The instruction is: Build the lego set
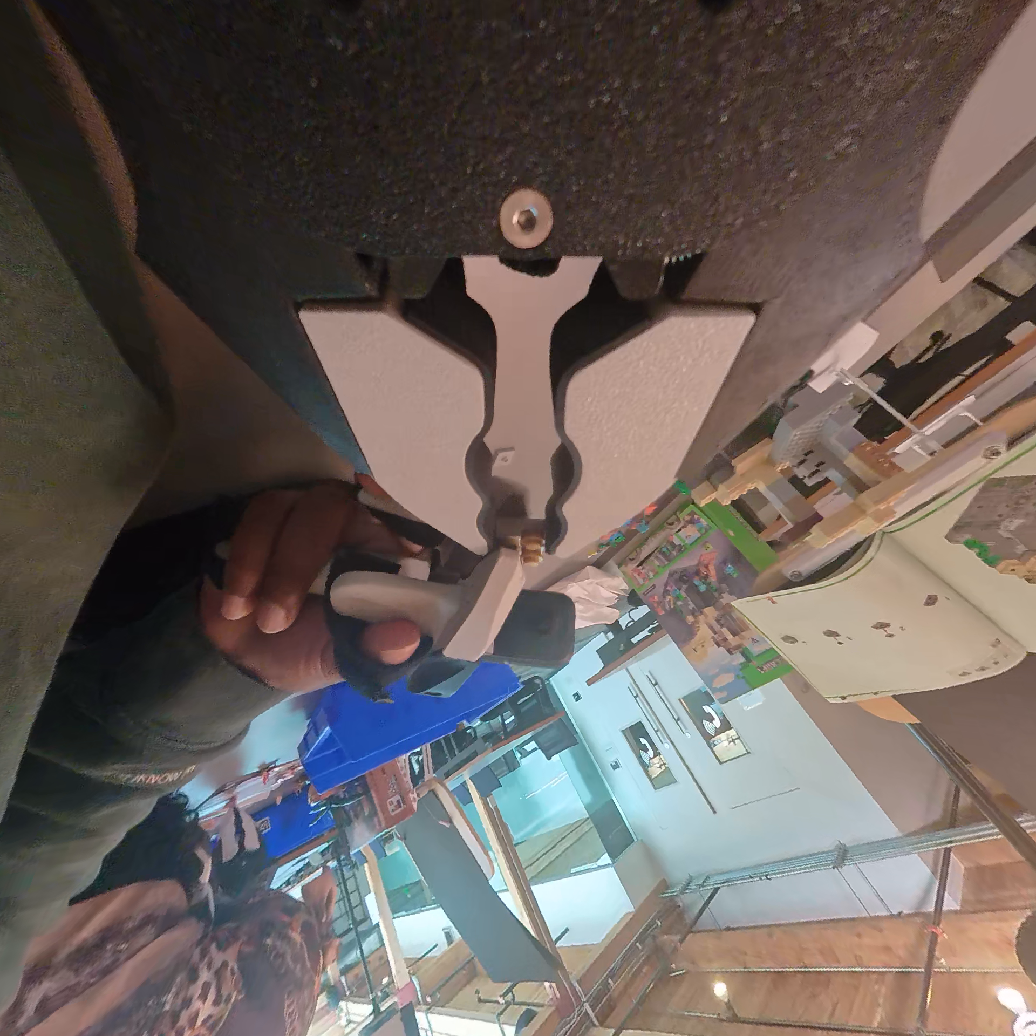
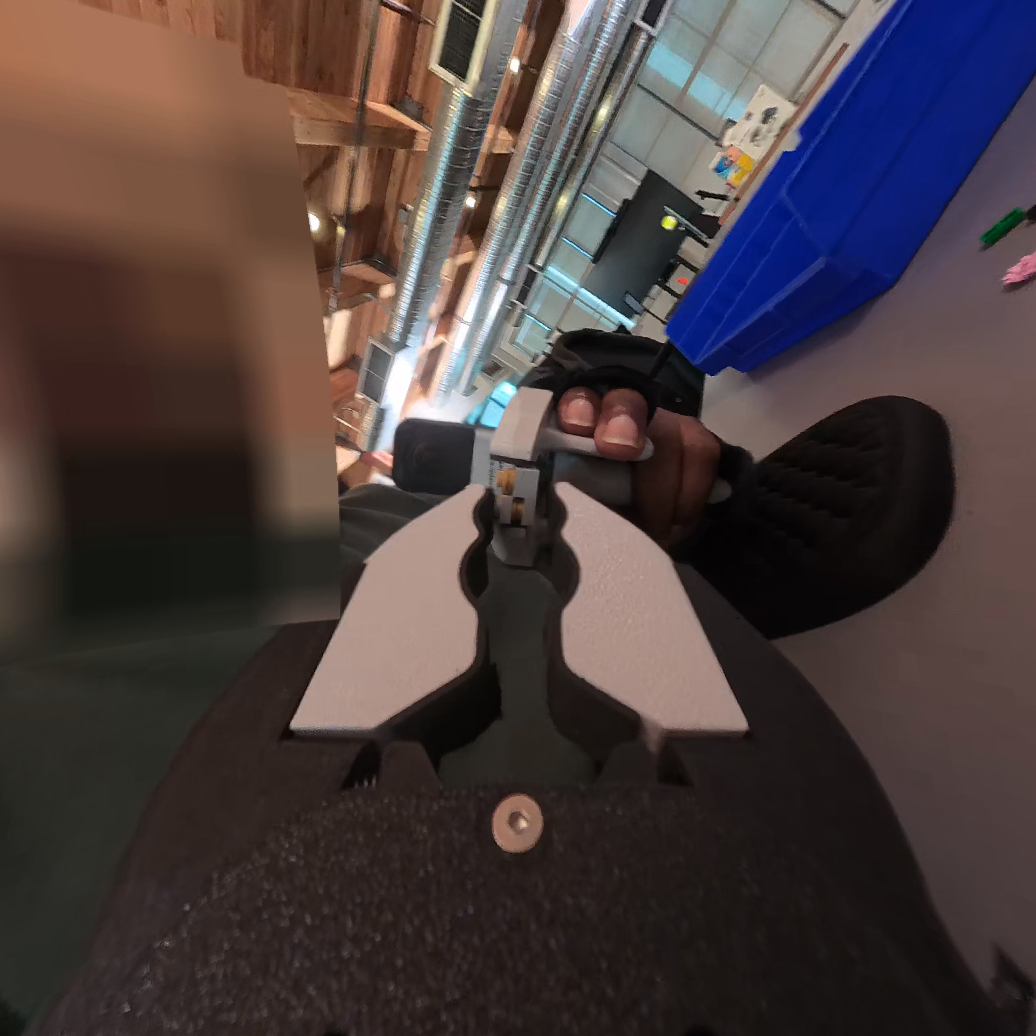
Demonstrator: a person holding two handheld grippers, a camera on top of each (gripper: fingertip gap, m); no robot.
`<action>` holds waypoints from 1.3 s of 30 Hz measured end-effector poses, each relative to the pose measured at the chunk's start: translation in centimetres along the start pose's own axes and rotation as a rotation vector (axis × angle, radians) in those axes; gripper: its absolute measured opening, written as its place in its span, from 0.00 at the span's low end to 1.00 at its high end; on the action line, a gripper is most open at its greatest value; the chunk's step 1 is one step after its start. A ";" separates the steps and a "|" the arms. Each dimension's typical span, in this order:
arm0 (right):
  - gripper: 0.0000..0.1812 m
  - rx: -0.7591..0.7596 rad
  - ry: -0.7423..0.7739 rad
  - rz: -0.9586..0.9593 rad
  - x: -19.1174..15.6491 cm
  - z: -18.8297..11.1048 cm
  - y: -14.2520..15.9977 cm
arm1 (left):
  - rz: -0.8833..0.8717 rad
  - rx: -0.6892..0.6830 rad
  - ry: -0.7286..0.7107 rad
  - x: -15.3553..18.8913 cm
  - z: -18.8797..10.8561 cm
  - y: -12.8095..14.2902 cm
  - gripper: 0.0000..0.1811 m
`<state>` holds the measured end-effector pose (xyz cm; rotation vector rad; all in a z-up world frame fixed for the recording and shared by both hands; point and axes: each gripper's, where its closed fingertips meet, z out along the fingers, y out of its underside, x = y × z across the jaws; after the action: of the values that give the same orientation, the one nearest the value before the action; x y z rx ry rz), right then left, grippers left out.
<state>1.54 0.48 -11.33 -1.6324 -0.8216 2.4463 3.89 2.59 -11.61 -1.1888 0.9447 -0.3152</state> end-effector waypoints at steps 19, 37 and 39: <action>0.10 -1.013 0.661 -0.868 15.0 -6.0 -5.6 | -0.456 -0.125 0.076 -1.9 0.3 3.7 0.09; 0.04 -1.281 0.647 -0.843 16.5 -7.2 -5.0 | -0.485 -0.109 0.122 -1.6 0.1 3.6 0.09; 0.04 -1.346 0.691 -0.855 15.6 -8.9 -5.2 | -0.483 -0.110 0.127 -1.5 0.1 3.6 0.09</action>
<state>1.63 13.86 -24.35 -1.5211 -2.4728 0.5310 2.12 5.02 -14.11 -1.5090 0.7809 -0.7389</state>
